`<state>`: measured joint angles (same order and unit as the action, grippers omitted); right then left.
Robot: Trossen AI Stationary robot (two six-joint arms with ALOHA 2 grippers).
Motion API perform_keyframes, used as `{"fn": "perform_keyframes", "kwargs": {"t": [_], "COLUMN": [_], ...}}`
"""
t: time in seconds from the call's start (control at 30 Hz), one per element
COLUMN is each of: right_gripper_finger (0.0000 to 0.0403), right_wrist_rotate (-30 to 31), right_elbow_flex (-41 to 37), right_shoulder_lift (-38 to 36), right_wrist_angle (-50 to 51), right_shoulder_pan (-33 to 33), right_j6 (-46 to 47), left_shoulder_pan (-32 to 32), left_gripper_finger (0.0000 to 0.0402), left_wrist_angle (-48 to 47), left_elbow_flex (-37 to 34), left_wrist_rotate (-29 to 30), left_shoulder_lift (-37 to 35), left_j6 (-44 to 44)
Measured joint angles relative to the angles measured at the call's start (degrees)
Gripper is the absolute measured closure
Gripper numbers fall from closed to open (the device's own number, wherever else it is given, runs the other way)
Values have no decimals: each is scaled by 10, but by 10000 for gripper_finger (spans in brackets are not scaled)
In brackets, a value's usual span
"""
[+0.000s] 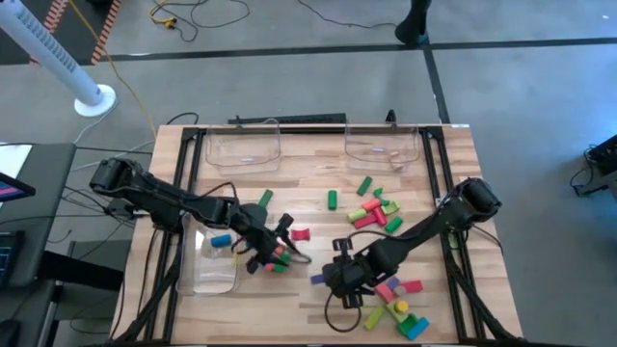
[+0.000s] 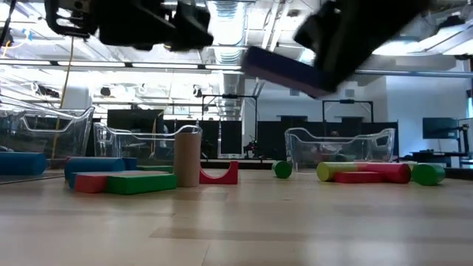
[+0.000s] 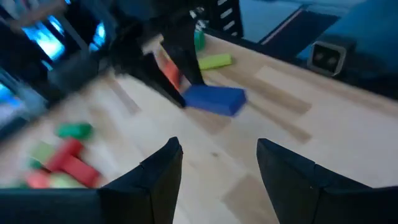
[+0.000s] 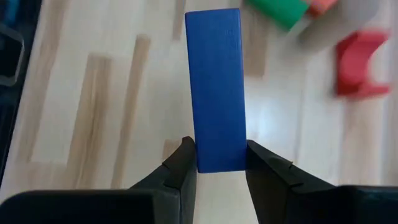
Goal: Sort blocks by size
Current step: Put the blue rectangular block into the top left transparent bin
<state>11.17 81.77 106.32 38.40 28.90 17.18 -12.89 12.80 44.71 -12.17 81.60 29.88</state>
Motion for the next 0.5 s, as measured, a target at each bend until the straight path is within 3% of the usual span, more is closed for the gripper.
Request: {"fn": "perform_keyframes", "kwargs": {"t": [0.23,0.5], "right_gripper_finger": [263,263], "right_wrist_rotate": [-6,-10], "right_elbow_flex": [55,80], "right_shoulder_lift": [-3,-29], "right_wrist_angle": [2,-9], "right_shoulder_pan": [-19,-43], "right_j6": [-51,-77], "left_shoulder_pan": [-61,-114], "left_gripper_finger": [202,230], "left_wrist_angle": [39,69], "left_elbow_flex": [6,6], "left_wrist_rotate": [141,237], "left_shoulder_lift": [0,0], "left_j6": [158,258]}}
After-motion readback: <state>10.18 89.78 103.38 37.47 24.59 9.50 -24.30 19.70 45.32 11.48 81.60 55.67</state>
